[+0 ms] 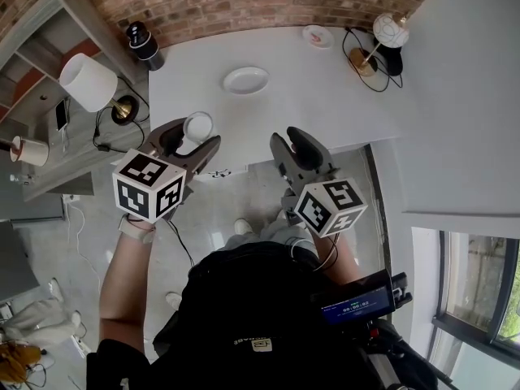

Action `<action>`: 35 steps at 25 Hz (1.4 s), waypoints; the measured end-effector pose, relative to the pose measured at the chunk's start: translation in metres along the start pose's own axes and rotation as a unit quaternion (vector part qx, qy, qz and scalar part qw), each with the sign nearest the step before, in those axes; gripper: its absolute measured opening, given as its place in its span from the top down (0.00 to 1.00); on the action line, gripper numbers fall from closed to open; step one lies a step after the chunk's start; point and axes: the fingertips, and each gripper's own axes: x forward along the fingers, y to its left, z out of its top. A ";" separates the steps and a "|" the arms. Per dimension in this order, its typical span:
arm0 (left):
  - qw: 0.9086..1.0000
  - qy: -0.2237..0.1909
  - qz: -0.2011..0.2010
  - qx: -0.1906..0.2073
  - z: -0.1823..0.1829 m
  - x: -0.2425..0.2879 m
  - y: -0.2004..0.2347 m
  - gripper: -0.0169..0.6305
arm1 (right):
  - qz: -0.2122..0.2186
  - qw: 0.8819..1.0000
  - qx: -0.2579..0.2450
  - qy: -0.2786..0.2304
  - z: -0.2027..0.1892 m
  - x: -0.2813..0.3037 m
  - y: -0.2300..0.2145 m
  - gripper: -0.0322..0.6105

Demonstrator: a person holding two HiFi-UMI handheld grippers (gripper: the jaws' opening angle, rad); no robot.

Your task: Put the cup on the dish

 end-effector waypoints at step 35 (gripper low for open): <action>0.993 0.012 0.092 -0.073 0.031 0.084 0.075 0.57 | 0.088 0.994 0.013 0.058 0.028 0.122 -0.088 0.72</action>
